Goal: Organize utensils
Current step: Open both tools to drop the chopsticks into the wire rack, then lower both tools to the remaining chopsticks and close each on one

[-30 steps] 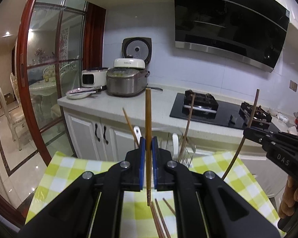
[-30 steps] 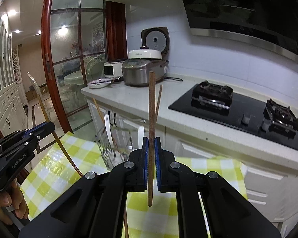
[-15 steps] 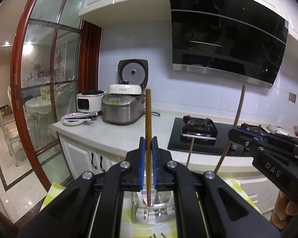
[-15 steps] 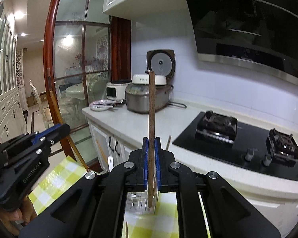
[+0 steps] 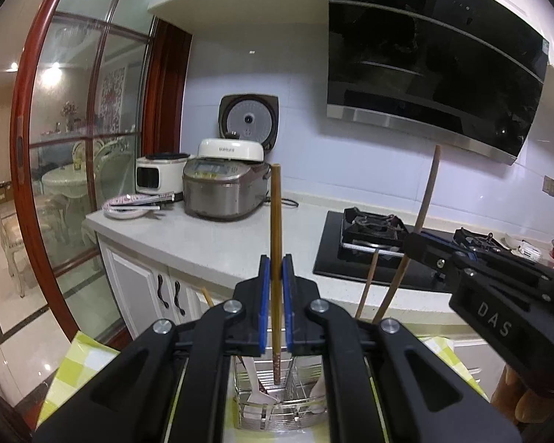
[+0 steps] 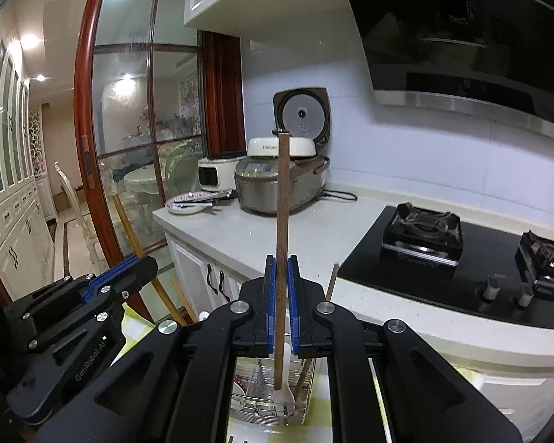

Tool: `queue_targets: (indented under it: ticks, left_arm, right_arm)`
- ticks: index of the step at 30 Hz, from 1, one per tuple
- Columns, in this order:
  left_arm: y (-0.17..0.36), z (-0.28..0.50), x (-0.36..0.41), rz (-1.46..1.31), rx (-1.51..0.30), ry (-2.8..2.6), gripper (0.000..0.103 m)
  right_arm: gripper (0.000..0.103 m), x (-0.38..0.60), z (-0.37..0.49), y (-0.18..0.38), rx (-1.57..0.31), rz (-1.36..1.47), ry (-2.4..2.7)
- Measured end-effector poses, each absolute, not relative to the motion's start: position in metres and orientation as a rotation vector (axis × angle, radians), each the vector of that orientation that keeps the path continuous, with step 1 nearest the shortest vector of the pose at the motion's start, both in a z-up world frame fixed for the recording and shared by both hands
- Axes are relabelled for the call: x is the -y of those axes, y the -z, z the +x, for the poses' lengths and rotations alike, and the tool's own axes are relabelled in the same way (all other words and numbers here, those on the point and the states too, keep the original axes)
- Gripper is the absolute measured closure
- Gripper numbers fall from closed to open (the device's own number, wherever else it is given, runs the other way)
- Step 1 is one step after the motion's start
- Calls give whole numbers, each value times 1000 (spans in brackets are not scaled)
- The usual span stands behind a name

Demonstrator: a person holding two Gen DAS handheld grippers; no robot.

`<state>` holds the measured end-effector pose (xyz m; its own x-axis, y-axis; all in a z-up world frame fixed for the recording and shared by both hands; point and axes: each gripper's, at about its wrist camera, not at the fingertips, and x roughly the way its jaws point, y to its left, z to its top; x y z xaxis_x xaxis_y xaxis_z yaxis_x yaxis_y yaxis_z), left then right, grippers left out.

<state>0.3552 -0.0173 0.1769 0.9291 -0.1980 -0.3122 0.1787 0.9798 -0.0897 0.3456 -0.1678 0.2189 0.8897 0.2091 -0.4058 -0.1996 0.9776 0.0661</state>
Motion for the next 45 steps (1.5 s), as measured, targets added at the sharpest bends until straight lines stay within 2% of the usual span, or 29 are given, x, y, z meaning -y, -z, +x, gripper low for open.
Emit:
queue_targets:
  ticks: [19,21,24,26,27,30,32,34,39,45]
  left_arm:
    - [-98,373,13,-104,-465,197,96]
    - [-95,372,10,-114,-468,194,92]
    - [-94,368,9,-109,-466,186,81]
    - [-96,364,6,-112,-461,179,69]
    - [-97,361,5,-115,-457,175,67]
    - [-101,352,1,-118,-447,164,61]
    - [-104,342,-5,-123,-439,154,58]
    - [-106,333,-8,-127,-437,148,57]
    - [-103,296,-21,-141,-438,111,50]
    - [-61,258,-27,-139,-550,103,50]
  right_arm:
    - [94,168,369,-123,-564,54,-218]
    - [94,172,370,-114,-578,66,-202]
    - [93,177,368,-107,-592,69,-184]
    - [92,181,366,-106,-596,73,-173]
    - [92,183,364,-106,-598,76,-166]
    - [79,192,354,-106,-596,85,-135]
    - [63,199,345,-107,-590,90,-115]
    - [53,207,332,-106,-582,92,-92]
    - [40,224,297,-98,-596,114,-50]
    - [36,219,249,-54,-684,123,-65]
